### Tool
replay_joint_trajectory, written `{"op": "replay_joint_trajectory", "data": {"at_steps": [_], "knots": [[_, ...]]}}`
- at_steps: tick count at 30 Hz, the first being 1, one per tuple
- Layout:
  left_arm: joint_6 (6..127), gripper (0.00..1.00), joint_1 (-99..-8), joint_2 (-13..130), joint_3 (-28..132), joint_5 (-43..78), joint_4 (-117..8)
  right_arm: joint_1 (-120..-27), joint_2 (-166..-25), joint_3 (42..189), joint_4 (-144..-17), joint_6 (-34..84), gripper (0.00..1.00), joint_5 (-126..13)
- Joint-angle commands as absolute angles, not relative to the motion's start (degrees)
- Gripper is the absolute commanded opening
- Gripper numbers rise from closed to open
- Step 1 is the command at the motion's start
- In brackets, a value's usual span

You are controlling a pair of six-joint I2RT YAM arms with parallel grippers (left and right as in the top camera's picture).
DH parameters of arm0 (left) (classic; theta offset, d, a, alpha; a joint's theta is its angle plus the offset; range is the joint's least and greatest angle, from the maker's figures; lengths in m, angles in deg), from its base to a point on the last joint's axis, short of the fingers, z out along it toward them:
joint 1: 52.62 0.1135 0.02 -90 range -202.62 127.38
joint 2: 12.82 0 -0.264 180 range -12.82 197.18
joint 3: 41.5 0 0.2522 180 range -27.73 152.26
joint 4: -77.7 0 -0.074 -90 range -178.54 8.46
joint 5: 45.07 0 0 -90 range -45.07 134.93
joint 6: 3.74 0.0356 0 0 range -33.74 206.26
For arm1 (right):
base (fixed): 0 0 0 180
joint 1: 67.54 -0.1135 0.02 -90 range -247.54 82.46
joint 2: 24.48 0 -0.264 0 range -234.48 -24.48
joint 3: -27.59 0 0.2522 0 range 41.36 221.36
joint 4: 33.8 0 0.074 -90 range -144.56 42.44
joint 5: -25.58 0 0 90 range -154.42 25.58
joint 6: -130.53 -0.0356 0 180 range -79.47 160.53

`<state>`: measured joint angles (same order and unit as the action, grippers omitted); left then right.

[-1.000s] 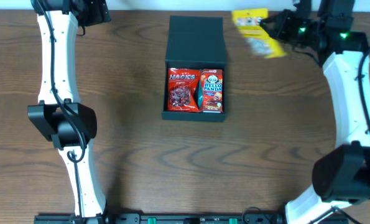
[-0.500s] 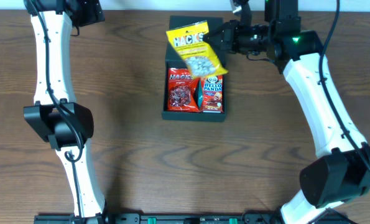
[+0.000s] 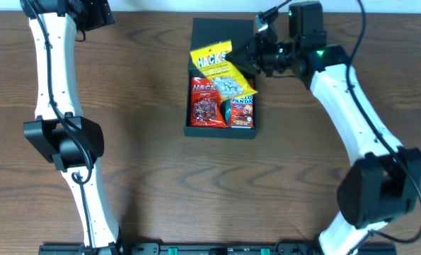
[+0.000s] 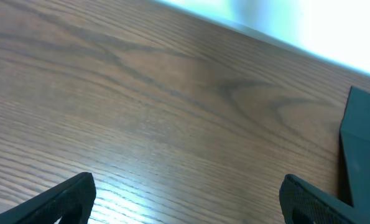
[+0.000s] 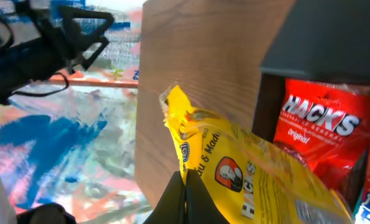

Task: Pack container
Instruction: 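Lower the yellow bag into the green box beside the Hello Panda box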

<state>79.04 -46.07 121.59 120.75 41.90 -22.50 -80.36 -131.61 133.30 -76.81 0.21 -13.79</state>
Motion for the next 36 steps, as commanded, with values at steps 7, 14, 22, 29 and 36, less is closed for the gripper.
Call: {"op": "replay_joint_trajectory", "data": {"at_steps": [7, 14, 22, 29, 36], "knots": [[79.4, 0.95, -45.8, 121.4, 121.7, 41.5, -22.3, -84.1, -132.4, 133.0, -74.1, -12.6, 0.01, -8.4], [79.4, 0.96, -45.7, 121.4, 121.7, 41.5, -22.3, -86.5, -134.8, 133.0, -71.7, -19.4, 0.01, -5.1], [79.4, 0.95, -44.8, 121.4, 121.6, 40.7, -22.3, -87.3, -134.9, 132.4, -70.3, -25.5, 0.01, -3.1], [79.4, 0.95, -43.8, 121.4, 121.6, 40.4, -22.3, -88.3, -134.9, 129.1, -69.9, -26.5, 0.01, -3.5], [79.4, 0.96, -43.6, 121.4, 121.6, 40.3, -22.3, -87.4, -134.9, 121.8, -66.5, -27.3, 0.01, -2.3]]}}
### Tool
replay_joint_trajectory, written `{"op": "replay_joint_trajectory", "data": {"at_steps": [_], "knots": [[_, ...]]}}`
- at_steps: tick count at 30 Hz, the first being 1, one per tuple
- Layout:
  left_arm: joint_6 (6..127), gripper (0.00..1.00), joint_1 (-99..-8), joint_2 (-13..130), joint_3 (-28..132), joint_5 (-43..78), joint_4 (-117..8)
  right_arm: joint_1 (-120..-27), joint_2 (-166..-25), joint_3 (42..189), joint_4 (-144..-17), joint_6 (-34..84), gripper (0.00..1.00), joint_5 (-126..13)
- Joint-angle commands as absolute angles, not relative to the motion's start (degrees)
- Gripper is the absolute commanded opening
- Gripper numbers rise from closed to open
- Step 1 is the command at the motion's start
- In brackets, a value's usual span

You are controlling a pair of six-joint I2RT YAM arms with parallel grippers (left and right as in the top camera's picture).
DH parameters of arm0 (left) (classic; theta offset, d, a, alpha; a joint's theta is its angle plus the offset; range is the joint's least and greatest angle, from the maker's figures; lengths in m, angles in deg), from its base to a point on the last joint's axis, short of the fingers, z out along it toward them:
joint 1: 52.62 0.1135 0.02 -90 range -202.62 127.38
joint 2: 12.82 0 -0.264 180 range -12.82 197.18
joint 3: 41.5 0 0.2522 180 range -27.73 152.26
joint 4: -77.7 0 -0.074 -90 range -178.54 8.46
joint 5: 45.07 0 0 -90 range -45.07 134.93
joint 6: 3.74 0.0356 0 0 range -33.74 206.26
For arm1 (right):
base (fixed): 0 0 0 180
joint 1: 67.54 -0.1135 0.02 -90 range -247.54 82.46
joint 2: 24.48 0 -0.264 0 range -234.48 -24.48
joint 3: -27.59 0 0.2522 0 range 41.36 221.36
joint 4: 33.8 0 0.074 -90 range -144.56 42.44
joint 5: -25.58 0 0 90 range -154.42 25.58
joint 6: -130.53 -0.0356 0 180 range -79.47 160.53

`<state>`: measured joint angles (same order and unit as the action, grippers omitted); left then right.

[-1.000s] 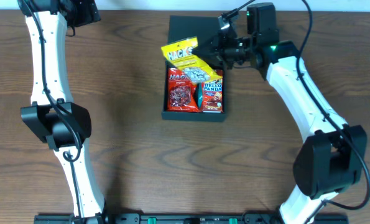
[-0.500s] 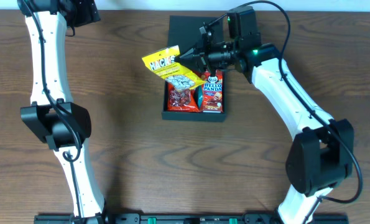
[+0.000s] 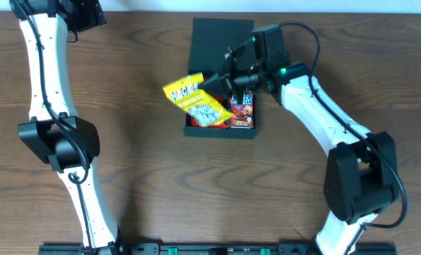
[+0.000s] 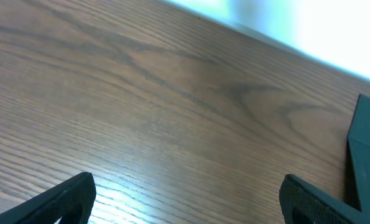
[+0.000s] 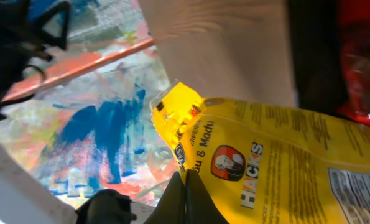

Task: Pack container
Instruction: 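Lower the yellow bag into the green box beside the Hello Panda box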

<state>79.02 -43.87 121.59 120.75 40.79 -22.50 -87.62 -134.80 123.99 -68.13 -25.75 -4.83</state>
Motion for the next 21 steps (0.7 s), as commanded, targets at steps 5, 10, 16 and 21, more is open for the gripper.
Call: {"op": "replay_joint_trajectory", "data": {"at_steps": [5, 10, 16, 21], "knots": [[79.4, 0.95, -43.6, 121.4, 121.6, 40.3, -22.2, -86.7, -134.9, 119.2, -61.0, -29.8, 0.01, -2.5], [79.4, 0.95, -43.6, 121.4, 121.6, 40.3, -21.7, -84.8, -134.9, 118.9, -61.0, -29.3, 0.01, -5.9], [79.4, 0.95, -43.6, 121.4, 121.6, 40.3, -21.7, -83.2, -134.9, 118.8, -62.0, -28.5, 0.01, -8.9], [79.4, 0.96, -43.6, 121.4, 121.6, 40.4, -21.8, -82.9, -134.9, 118.8, -63.7, -23.9, 0.15, -13.2]]}}
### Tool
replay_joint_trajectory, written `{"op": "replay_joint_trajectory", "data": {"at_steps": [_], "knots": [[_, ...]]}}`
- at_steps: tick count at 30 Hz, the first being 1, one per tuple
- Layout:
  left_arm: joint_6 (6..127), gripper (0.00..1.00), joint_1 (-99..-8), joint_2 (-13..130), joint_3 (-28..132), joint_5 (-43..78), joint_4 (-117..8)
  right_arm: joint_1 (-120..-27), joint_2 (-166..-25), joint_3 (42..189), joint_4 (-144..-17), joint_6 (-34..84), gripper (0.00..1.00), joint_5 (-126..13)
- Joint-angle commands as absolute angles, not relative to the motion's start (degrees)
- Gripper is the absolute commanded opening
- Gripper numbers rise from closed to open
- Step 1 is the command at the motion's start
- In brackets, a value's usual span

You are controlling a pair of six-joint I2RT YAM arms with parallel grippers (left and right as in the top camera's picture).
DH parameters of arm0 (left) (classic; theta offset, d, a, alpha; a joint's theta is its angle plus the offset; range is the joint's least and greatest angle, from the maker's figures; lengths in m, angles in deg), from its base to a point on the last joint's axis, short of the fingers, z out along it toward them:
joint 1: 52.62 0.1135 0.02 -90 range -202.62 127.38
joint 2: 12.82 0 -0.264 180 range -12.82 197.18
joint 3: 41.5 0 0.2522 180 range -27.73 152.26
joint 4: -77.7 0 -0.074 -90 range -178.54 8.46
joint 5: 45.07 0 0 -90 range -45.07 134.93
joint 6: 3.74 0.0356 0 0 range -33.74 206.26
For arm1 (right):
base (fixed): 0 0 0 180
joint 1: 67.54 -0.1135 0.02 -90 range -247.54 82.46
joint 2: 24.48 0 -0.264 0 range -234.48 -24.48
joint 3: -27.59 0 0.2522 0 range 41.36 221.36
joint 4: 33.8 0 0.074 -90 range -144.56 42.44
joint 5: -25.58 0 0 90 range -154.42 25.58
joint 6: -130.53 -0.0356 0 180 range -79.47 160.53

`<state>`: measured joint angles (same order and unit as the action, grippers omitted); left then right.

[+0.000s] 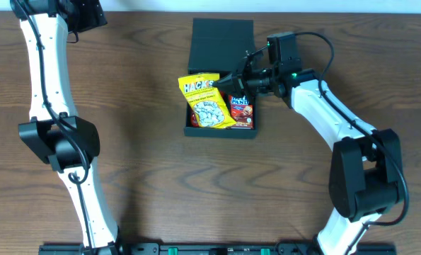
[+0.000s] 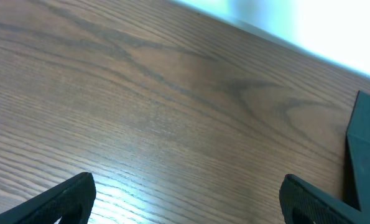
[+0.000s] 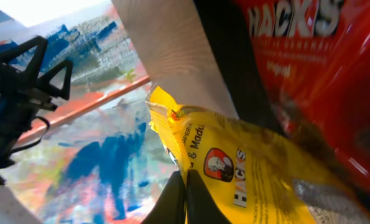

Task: Pack container
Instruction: 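Lower the yellow bag into the green box beside the Hello Panda box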

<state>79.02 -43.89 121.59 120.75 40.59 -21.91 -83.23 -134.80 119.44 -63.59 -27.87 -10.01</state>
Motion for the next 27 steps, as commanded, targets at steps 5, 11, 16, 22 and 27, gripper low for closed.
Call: {"op": "replay_joint_trajectory", "data": {"at_steps": [5, 11, 16, 22, 27], "knots": [[79.4, 0.95, -43.6, 121.4, 121.6, 40.4, -21.8, -81.1, -134.8, 118.9, -57.1, -20.4, 0.86, -13.8], [79.4, 0.96, -43.6, 121.4, 121.6, 40.4, -21.7, -78.6, -134.8, 119.7, -44.4, -18.9, 0.99, -12.9], [79.4, 0.95, -43.6, 121.4, 121.6, 40.4, -21.7, -77.4, -134.7, 121.8, -43.9, -9.2, 0.15, -8.5], [79.4, 0.96, -43.7, 121.4, 121.6, 40.4, -21.9, -77.6, -134.6, 123.9, -63.5, 8.5, 0.01, -16.0], [79.4, 0.95, -44.1, 121.4, 121.6, 40.4, -22.2, -78.1, -134.6, 126.0, -75.5, 17.8, 0.01, -39.8]]}}
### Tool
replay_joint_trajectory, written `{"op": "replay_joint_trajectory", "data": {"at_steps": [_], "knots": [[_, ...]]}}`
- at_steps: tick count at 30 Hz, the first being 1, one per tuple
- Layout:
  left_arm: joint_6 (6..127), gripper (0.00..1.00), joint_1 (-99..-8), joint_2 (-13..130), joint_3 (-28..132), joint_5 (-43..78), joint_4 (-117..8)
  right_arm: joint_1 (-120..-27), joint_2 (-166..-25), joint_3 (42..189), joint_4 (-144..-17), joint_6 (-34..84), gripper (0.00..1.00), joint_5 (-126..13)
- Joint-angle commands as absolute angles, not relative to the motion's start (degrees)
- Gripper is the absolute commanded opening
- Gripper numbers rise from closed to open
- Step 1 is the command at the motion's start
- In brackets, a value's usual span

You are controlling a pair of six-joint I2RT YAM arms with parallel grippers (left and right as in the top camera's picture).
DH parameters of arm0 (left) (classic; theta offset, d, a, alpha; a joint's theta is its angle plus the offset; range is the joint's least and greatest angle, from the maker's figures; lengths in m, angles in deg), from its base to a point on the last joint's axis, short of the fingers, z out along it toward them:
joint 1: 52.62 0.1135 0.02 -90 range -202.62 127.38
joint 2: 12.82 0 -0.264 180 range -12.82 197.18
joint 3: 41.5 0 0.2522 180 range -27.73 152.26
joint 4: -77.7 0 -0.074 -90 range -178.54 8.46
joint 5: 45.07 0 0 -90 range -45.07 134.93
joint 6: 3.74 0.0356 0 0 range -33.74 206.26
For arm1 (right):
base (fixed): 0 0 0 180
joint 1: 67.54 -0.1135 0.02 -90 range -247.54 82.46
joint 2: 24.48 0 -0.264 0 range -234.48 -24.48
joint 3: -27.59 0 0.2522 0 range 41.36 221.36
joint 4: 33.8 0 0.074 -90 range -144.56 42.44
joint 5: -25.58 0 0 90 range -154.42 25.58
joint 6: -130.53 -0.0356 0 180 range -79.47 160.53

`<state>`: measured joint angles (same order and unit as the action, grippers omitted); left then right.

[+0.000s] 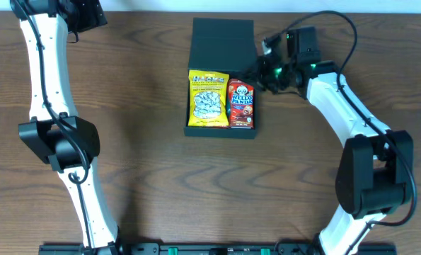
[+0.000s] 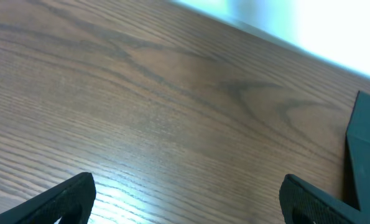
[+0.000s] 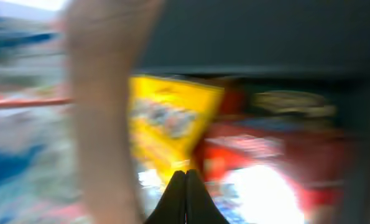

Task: Pack container
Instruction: 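Lower the yellow bag into the green box beside the Hello Panda box, then press the yellow bag down, open the right gripper and withdraw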

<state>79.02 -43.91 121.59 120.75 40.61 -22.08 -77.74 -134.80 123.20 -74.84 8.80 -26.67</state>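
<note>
The black container (image 1: 220, 132) sits at the table's top centre, its lid (image 1: 223, 35) folded open behind it. A yellow Hacks bag (image 1: 207, 99) lies flat in its left half, also seen blurred in the right wrist view (image 3: 166, 118). Beside it on the right lies a red Hello Panda box (image 1: 240, 103). My right gripper (image 1: 261, 71) hovers just right of the container, its fingers pressed together (image 3: 185, 180) with nothing between them. At the far top left, my left gripper (image 2: 188, 190) stands open over bare wood, with the container's edge (image 2: 365, 155) to its right.
The brown wooden table (image 1: 146, 177) spreads around the container. My left arm (image 1: 51, 85) runs down the left side. My right arm (image 1: 352, 127) curves down the right side. The right wrist view is blurred by motion.
The yellow bag was tilted over the container's left half in my right gripper. Now it lies flat inside, released, and the gripper sits back to the container's right. The left arm is still.
My right gripper first held the yellow bag over the container's upper part, above a red Hacks bag. Then it held the bag out past the left wall, then over the left half. Now the bag lies flat in the container, covering the red bag.
</note>
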Motion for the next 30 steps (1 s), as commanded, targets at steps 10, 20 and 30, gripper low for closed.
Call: {"op": "replay_joint_trajectory", "data": {"at_steps": [10, 20, 30], "knots": [[79.4, 0.95, -48.5, 121.4, 121.6, 40.8, -22.1, -82.5, -134.5, 146.7, -90.8, 34.4, 0.01, -50.6], [79.4, 0.95, -51.4, 121.4, 121.6, 41.1, -22.5, -90.0, -141.3, 145.3, -94.1, 37.0, 0.01, -52.0], [79.4, 0.96, -51.3, 121.4, 121.6, 41.1, -20.5, -92.4, -149.3, 145.3, -95.9, 37.8, 0.01, -51.9]]}}
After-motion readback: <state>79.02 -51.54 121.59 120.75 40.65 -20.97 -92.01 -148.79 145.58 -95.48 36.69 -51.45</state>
